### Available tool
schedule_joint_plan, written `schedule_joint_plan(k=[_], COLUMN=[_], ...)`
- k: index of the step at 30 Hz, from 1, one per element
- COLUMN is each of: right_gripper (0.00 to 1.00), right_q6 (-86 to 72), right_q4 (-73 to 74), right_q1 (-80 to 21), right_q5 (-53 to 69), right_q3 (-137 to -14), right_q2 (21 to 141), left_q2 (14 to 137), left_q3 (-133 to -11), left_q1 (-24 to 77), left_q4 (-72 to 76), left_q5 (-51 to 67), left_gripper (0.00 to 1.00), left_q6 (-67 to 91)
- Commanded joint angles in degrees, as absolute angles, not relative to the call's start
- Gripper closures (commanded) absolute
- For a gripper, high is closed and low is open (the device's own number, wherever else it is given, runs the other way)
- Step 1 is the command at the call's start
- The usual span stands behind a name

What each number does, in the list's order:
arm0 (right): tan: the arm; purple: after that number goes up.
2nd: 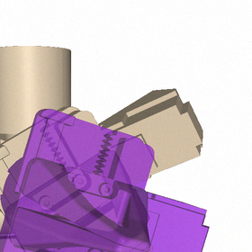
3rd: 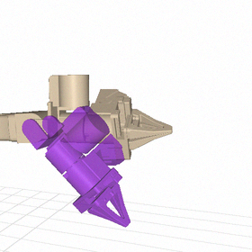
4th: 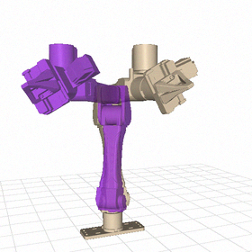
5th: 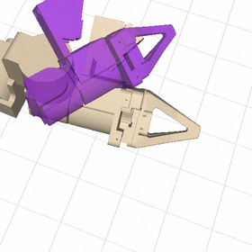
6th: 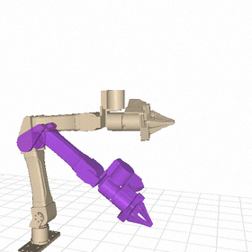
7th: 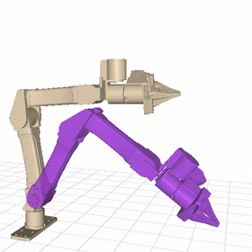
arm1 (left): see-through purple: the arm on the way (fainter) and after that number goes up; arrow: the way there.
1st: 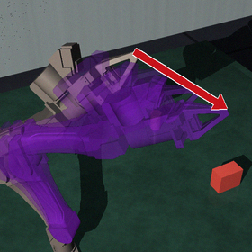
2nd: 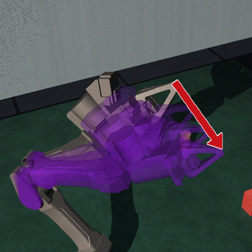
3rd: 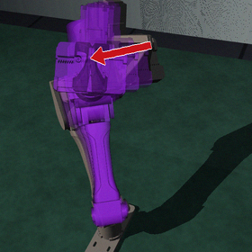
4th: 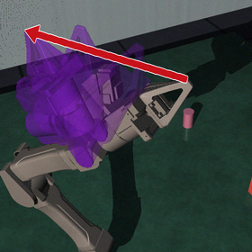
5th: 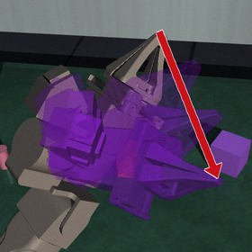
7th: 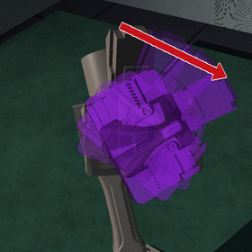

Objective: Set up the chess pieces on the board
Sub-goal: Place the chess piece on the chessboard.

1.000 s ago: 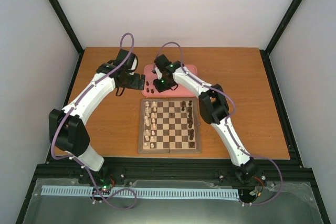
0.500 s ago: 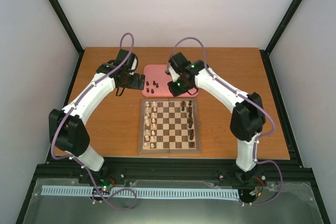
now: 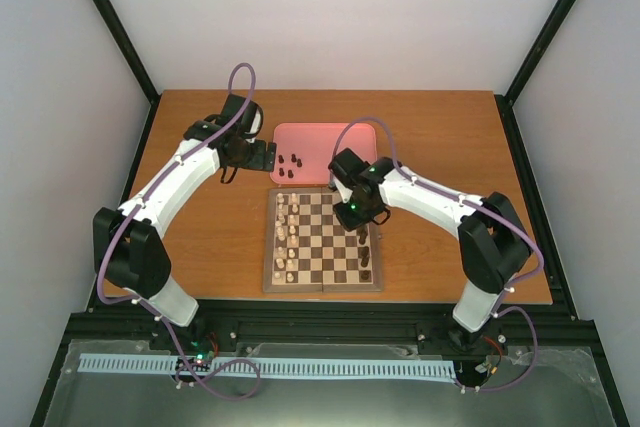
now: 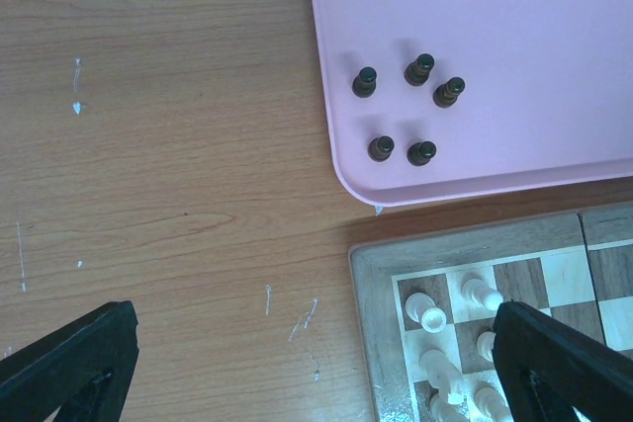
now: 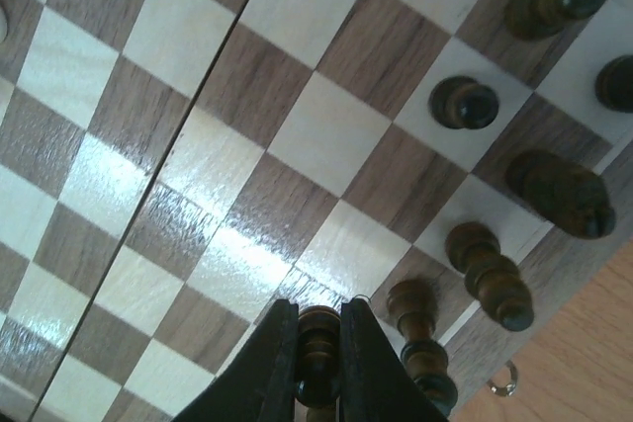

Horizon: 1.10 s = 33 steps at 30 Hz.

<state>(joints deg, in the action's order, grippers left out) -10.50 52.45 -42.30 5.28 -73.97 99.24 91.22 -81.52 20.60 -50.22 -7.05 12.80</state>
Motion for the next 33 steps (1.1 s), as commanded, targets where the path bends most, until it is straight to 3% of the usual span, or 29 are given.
schedule_joint_plan(k=[1,33], right_gripper=[0.97,0.97], right_q6=[-12.57,-13.82], right_q4=[45.94,44.86], right_q1=[-42.54,-41.08], right_q5=[1.19,-0.09], right_q3=[-72.11,-74.78], right_q2=[97.51,105.40], left_q2=[89.30,89.33], left_q3=[-81.87,-81.91], left_q1=[21.01,21.01], left_q4=[-49.75,-49.58], left_q5=[-6.85,-7.64], left_gripper=[0.00,0.00], left_q6=[13.09,12.64])
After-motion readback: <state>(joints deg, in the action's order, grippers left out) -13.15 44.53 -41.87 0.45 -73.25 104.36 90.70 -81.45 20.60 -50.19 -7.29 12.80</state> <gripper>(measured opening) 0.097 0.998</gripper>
